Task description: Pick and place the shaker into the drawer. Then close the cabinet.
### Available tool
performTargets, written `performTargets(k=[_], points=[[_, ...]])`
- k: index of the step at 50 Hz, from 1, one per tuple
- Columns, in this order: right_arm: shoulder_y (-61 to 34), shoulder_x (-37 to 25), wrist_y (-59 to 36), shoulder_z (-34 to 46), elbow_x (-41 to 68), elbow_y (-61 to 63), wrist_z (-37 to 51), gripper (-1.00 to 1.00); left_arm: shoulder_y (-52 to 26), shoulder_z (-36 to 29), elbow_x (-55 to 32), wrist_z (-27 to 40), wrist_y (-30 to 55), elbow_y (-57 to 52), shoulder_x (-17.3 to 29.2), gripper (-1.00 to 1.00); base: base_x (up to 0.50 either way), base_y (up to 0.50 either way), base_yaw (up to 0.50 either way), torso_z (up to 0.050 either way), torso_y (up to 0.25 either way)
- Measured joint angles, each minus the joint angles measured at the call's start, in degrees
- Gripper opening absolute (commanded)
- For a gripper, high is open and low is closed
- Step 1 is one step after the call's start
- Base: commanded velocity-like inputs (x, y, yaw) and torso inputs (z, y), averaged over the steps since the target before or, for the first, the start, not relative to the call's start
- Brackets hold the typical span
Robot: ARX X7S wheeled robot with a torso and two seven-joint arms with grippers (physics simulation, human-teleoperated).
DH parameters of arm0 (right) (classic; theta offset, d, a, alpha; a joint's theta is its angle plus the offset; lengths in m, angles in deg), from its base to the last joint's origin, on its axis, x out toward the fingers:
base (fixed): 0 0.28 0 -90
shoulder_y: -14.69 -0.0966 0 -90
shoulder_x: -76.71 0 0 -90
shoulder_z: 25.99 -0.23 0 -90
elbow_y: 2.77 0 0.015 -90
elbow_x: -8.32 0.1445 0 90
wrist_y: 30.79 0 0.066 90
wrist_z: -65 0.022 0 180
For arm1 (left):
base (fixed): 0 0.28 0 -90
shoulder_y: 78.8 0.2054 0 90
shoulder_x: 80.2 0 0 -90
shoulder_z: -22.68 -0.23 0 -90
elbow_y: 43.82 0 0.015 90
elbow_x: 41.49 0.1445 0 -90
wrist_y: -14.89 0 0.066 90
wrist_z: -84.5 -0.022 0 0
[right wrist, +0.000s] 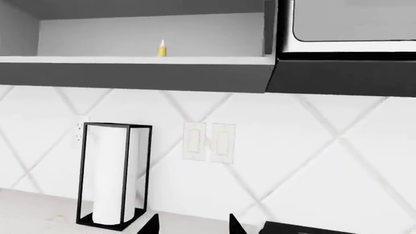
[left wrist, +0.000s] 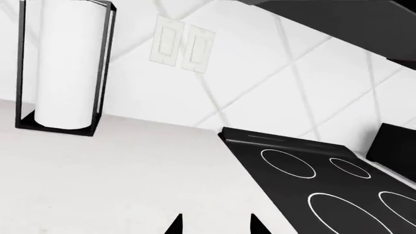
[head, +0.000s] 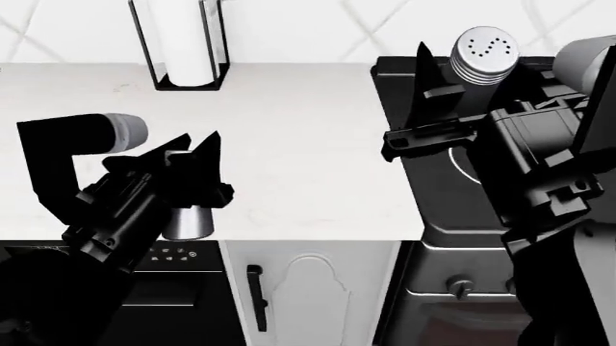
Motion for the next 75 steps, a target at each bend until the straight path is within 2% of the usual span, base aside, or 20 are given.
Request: performTargets(k=[4, 15, 25, 40, 75], points=[[0.7, -0.3, 0.5, -1.7, 4.1, 0.1, 2.4, -1.00, 0.6, -0.3, 0.0, -0.1, -0.3, -0.2, 0.1, -1.00, 0.00, -0.50, 0.00, 0.000, 0.000], [1.5, -3.1, 1.1, -8.1, 24.6, 0.0, 15.5, -1.00, 2.0, -0.8, 0.2, -0.6, -1.3, -0.4, 0.5, -1.00, 0.00, -0.50, 0.00, 0.000, 0.000], [1.3, -4.6, 1.3, -10.3, 34.0, -0.9, 21.6, -1.00, 2.4, -1.3, -0.2, -0.8, -2.0, -0.3, 0.9, -1.00, 0.00, -0.50, 0.00, 0.000, 0.001], [1.1, -5.9, 2.9, -10.6, 39.8, -3.1, 25.8, -1.00, 2.9, -2.3, 0.7, -1.8, -3.4, 0.3, 1.5, -1.00, -0.03, -0.50, 0.00, 0.000, 0.000], [1.1, -7.0, 4.4, -12.3, 47.1, -4.2, 31.5, -1.00, 5.1, -3.9, 1.2, -2.3, -5.5, -0.2, 2.9, -1.00, -0.23, -0.50, 0.00, 0.000, 0.000]])
